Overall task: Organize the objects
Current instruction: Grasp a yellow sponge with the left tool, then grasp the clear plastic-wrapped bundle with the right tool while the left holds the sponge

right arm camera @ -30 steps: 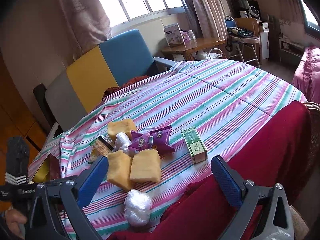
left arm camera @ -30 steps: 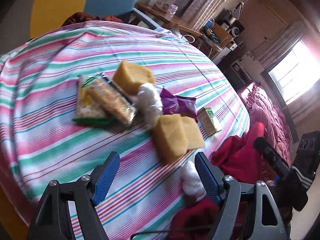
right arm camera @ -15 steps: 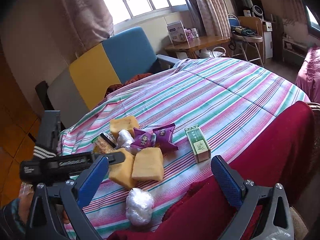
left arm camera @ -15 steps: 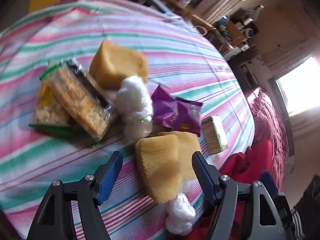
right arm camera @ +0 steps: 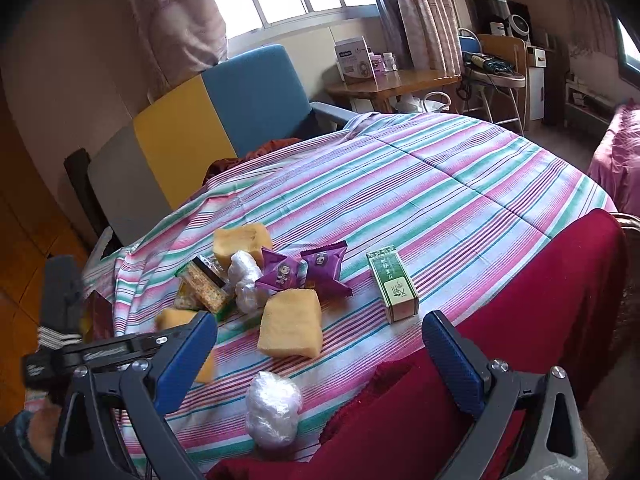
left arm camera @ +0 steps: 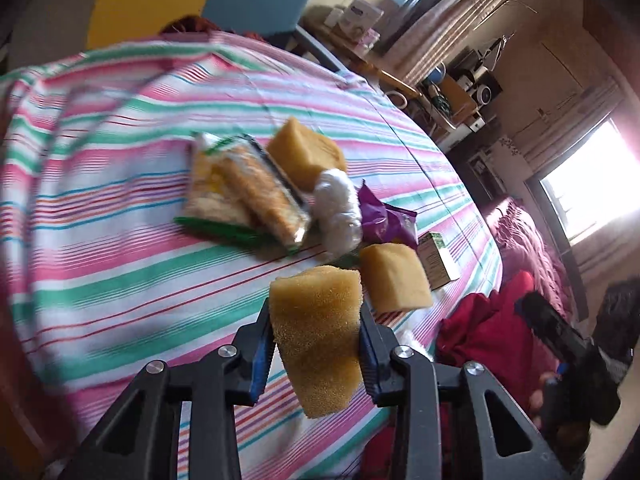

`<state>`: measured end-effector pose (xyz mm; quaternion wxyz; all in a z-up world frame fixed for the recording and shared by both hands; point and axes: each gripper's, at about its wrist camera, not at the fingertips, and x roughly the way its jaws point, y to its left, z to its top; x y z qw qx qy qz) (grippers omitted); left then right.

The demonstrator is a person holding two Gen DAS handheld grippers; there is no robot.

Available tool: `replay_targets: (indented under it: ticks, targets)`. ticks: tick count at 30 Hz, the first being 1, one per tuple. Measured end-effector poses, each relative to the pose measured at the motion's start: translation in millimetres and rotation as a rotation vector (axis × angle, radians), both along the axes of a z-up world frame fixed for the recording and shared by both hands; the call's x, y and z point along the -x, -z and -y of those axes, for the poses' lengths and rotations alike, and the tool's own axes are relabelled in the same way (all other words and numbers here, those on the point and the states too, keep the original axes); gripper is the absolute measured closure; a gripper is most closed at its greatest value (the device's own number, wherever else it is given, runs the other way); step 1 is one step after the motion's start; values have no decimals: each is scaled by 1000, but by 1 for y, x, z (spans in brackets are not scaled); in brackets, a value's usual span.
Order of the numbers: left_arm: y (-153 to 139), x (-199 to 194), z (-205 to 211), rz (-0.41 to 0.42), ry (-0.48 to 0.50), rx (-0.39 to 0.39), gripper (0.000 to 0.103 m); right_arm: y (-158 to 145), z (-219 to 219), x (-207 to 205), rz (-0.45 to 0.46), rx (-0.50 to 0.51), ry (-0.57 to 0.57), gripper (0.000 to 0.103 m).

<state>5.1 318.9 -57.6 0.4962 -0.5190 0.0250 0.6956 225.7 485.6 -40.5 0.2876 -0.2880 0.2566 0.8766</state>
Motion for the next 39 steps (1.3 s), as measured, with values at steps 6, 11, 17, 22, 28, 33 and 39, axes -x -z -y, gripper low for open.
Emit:
replay_targets:
  ticks: [6,11,17,22,28,33,39]
  targets:
    - [-11,-9,54,-83,-36,-7,67,1,3,5,46,-19,5,0]
    - [-19,-14,88,-116,-62,-20,67,1,6,9,89,-41,9,0]
    - [-32,-13,116,-141,-96,-52,67,0,12,24,195,-66,-29,0]
    - [-36,-11,132,-142,-126,-78,67,-6,40,50,240,-84,-170,0]
    - [-38,-9,147,-139,-151,-94,67,23,62,84,383,-16,-281,14]
    - [-37,-7,154,-128,-165,-105,67,56,60,89,522,21,-289,15]
    - [-34,-8,153,-118,-156,-108,66,86,59,100,679,41,-271,36]
